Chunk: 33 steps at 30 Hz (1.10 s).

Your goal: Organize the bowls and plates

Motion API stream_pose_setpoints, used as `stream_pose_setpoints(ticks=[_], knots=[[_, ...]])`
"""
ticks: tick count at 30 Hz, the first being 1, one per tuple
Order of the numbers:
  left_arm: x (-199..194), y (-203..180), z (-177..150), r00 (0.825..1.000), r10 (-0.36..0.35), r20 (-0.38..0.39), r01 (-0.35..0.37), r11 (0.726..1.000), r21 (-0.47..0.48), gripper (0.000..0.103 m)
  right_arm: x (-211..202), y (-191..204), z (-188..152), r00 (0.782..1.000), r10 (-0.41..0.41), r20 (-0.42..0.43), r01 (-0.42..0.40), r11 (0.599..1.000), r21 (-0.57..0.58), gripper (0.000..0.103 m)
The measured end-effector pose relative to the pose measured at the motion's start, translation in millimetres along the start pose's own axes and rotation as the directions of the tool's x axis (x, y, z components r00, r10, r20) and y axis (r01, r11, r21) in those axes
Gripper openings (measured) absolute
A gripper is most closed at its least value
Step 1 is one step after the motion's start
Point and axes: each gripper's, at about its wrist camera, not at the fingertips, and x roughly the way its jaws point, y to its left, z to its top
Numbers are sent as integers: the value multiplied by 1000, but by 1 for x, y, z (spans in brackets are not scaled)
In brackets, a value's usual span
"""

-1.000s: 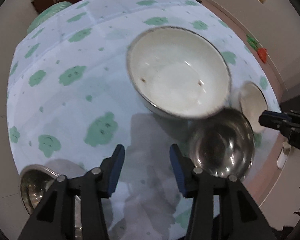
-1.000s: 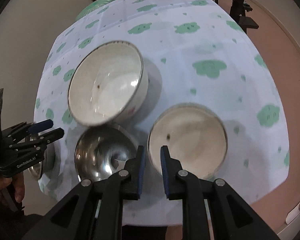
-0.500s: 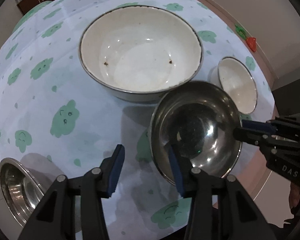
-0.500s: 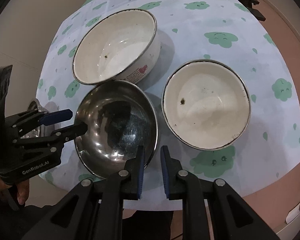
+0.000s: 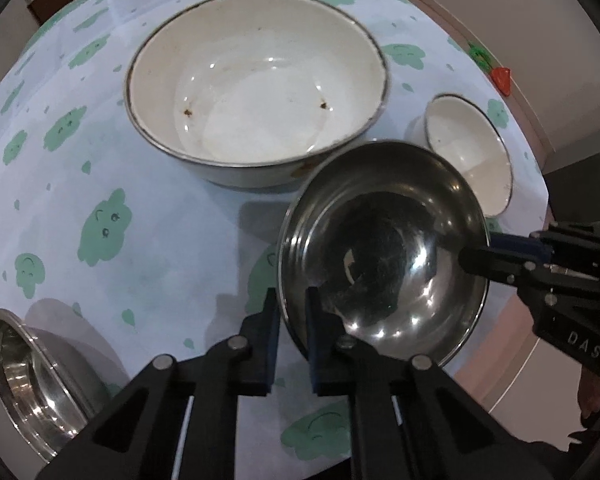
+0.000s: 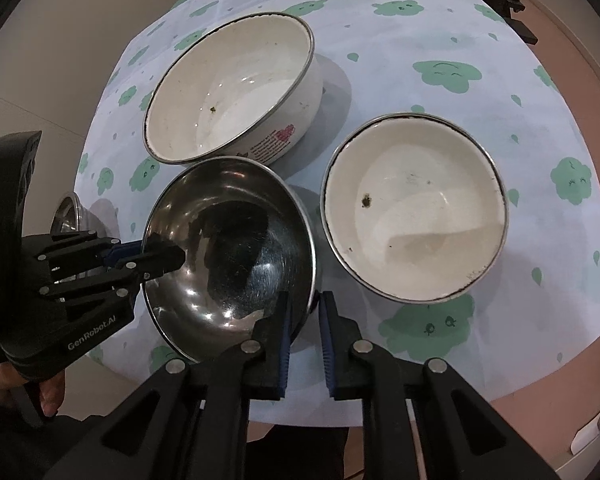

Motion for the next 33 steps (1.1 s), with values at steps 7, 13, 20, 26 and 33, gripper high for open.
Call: stream_pose_setpoints(ticks=[7, 13, 20, 26, 33], knots=[[-27, -4, -7, 999, 9, 31, -8, 1000, -6, 9, -22, 8, 0, 1000, 1, 3, -1, 999, -49, 15], [-50, -16, -1, 995, 48, 90, -48, 999, -1, 9, -39, 11, 2, 1000, -7, 11, 8, 996, -89, 15], [-64, -23, 7, 991, 61, 122, -58, 998, -28, 9, -57, 7, 13, 999, -13, 33, 17, 992, -123, 15], [-72, -30, 10, 988, 75, 135, -68, 996, -57, 9, -69, 3, 19, 999, -8, 47, 15, 988, -155, 15], [-79, -31, 14, 986, 86, 141, -77, 995, -68, 9, -78, 1, 25, 999, 2, 54, 7, 985, -174, 15]])
